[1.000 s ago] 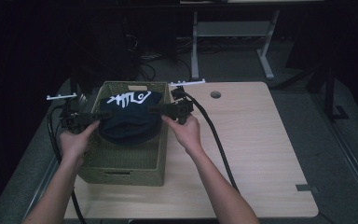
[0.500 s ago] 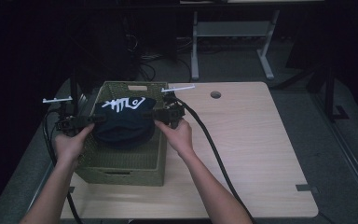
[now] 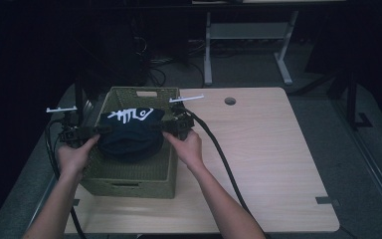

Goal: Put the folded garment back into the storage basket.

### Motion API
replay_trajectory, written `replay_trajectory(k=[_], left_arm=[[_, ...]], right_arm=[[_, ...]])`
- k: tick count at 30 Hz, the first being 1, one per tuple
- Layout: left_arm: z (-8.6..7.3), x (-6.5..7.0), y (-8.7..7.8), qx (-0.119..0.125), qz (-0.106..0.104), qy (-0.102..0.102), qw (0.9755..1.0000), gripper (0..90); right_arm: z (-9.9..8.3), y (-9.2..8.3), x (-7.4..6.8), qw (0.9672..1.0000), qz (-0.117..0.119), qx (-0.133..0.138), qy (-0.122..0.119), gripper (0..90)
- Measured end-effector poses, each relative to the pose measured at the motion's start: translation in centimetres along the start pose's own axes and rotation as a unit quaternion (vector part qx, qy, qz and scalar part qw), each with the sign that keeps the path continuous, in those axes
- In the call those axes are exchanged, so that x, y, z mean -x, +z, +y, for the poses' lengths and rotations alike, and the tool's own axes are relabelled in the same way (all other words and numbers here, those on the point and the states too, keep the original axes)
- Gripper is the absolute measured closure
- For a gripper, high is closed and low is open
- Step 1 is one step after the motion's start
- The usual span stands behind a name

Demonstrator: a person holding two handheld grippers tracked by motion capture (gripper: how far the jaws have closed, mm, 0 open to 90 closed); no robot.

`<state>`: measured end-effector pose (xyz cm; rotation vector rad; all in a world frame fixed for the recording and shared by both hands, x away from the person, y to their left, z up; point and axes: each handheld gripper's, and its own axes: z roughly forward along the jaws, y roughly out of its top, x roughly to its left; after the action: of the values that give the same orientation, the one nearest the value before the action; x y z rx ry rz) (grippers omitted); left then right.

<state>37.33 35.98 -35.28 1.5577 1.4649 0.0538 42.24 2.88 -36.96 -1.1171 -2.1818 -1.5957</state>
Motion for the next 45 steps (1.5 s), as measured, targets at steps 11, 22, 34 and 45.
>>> replay_trajectory(k=[11,22,34,45], left_arm=[[0.0,-0.3,0.4,-0.016,0.012,-0.001,0.9998,63.4],[-0.4,-0.4,1.2,-0.032,0.027,0.007,0.9991,63.8],[-0.3,-0.3,1.1,-0.035,0.039,0.006,0.9986,63.6],[-0.3,-0.5,1.4,-0.039,0.061,0.01,0.9974,63.5]], right_arm=[[-0.6,0.6,0.6,0.9998,-0.015,-0.009,0.001,75.1],[-1.7,0.9,1.3,0.9996,-0.025,-0.015,0.005,73.8],[-2.3,1.0,1.4,0.999,-0.041,-0.015,-0.007,71.5],[-2.2,0.3,-0.3,0.9946,-0.091,-0.013,-0.048,63.3]])
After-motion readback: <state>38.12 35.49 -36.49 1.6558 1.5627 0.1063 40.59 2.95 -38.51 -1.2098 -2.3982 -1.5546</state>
